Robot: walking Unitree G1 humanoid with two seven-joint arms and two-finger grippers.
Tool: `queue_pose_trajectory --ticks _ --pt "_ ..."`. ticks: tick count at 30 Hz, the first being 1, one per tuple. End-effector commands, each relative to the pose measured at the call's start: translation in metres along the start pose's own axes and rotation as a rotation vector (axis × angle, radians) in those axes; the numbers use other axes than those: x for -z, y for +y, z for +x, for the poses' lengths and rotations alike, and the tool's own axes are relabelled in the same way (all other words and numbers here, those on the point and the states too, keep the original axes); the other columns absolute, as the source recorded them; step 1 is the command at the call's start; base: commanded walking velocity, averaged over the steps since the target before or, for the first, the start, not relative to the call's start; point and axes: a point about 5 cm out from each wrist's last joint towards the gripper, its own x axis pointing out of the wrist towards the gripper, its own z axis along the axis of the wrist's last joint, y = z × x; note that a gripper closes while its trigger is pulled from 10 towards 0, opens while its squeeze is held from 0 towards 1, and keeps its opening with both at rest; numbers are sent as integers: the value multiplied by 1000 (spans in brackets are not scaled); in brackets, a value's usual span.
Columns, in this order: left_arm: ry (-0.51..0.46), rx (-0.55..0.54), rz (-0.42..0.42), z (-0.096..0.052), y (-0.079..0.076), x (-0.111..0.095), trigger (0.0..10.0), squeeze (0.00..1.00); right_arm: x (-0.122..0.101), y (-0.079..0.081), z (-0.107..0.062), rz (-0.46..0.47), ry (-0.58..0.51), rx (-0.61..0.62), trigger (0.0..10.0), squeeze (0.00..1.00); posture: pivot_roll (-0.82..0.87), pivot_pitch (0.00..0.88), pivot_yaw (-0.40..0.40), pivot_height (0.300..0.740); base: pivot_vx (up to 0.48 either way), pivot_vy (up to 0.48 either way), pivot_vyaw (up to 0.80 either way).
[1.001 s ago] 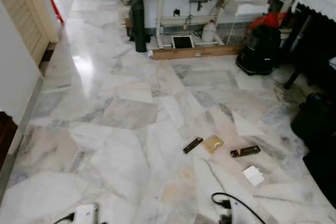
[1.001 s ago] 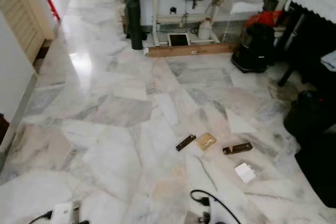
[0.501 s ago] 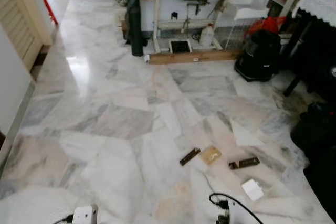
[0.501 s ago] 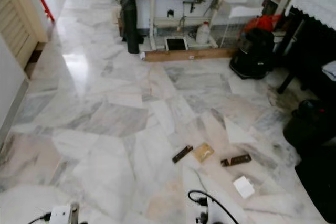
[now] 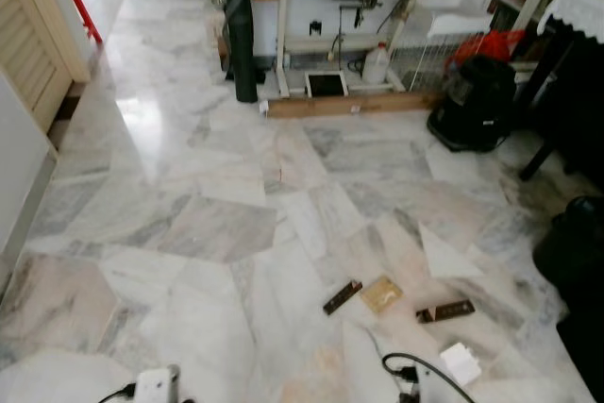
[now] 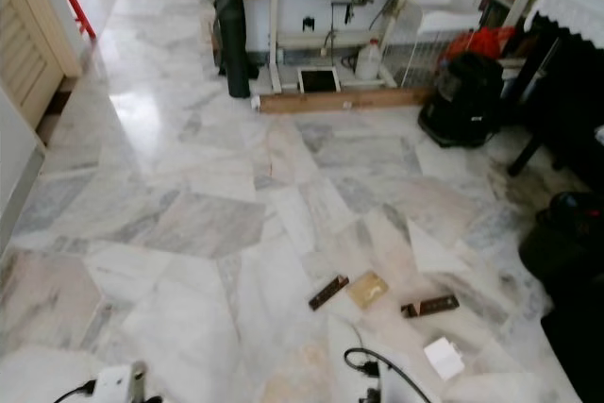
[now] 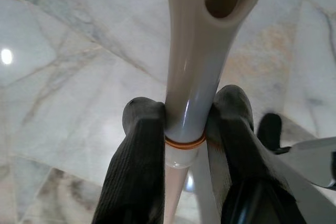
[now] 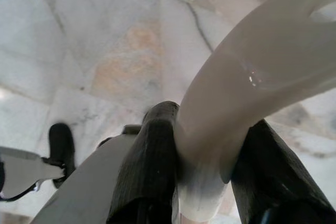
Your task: Sweep floor
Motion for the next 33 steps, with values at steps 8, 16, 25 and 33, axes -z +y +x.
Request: queue_pose_trajectory --ticks 8,16,25,33 --pt "-4 -40 -14 -3 12 4 10000 0 -10 5 2 -46 -37 -6 10000 0 53 68 -60 740 0 0 0" --pt "-55 -51 38 0 16 -14 10000 0 -18 -3 2 -203 -32 35 10000 0 47 66 -59 740 0 0 0" --pt "-238 -185 223 3 29 -65 10000 0 -69 -19 2 -371 -175 149 10000 0 49 67 -60 740 0 0 0" --pt "-627 -300 322 -14 37 -157 10000 0 -142 -18 -9 -346 -446 186 10000 0 45 67 -63 740 0 0 0"
